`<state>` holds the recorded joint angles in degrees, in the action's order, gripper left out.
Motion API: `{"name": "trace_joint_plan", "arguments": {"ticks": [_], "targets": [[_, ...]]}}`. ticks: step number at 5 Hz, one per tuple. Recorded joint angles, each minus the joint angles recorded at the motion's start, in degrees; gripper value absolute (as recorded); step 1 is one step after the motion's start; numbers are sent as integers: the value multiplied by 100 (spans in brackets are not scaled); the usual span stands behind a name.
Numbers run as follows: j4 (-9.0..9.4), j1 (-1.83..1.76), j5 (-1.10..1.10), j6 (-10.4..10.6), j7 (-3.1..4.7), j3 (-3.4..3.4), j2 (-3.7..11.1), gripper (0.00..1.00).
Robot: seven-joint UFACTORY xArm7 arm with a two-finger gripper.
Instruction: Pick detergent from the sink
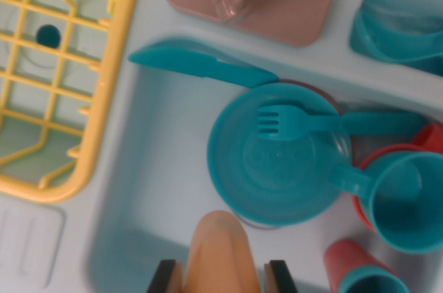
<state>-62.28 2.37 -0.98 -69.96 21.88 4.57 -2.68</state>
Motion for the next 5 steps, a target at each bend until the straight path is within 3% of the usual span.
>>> {"name": "trace_joint_plan", "arguments": {"ticks": [1,2,3,4,5], "targets": [[0,0,0,0,0,0,0,100],[-186,-2,-5,-262,-2,-2,-76,100],[-186,-2,-5,-262,-2,-2,-76,100],[-372,-3,-9,-523,-4,-4,-152,100],[-372,-3,-9,-523,-4,-4,-152,100]]}}
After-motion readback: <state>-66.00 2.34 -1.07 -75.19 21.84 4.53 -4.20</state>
